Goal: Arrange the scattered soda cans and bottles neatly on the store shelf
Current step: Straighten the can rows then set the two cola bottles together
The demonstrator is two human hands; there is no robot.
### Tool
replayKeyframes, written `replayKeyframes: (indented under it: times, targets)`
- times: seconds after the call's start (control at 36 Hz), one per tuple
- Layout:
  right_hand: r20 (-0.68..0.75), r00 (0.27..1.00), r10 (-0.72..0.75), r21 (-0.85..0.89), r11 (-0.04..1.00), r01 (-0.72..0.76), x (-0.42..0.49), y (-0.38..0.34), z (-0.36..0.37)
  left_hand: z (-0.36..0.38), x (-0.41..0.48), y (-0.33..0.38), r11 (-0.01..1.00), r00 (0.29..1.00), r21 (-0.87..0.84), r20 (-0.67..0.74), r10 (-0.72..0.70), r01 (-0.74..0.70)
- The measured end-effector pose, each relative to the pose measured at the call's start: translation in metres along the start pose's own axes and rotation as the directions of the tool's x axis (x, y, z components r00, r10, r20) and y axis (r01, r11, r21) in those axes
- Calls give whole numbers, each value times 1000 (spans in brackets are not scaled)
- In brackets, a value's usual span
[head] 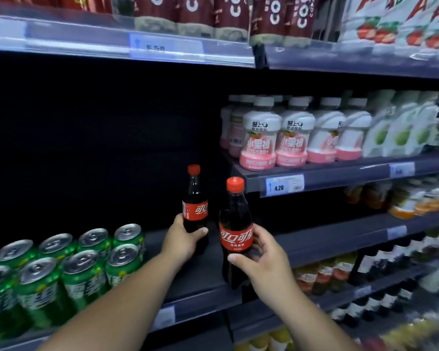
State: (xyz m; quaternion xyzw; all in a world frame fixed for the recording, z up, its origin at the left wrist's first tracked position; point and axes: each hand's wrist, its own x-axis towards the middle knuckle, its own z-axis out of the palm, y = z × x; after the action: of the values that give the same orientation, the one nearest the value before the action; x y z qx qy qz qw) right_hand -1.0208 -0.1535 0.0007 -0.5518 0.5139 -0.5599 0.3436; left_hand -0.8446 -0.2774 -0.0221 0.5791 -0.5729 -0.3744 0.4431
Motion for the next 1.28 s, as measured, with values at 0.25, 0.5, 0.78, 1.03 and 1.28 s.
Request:
replayKeyframes:
  times: [0.25, 0.5, 0.78, 1.03, 1.28]
  targets:
    - [-36, 999, 5, 97, 995, -1, 34, 27, 22, -15, -42, -19, 993, 992, 20, -45, 118, -118]
    - [62, 998, -11, 83, 997, 6, 49, 38, 37, -20, -56, -28, 972, 976, 116, -53, 211, -204]
    - [179, 984, 13, -301, 953, 42, 47, 72, 42, -20, -63, -38, 968, 971, 89, -24, 239, -236]
    - [126, 991, -45, -380, 921, 90, 46, 94, 49, -12, -59, -43, 965, 969, 150, -92, 231, -215]
    - [156, 988, -23, -389, 918, 83, 46, 94, 47, -13, -57, -47, 969, 975, 157, -83, 206, -191]
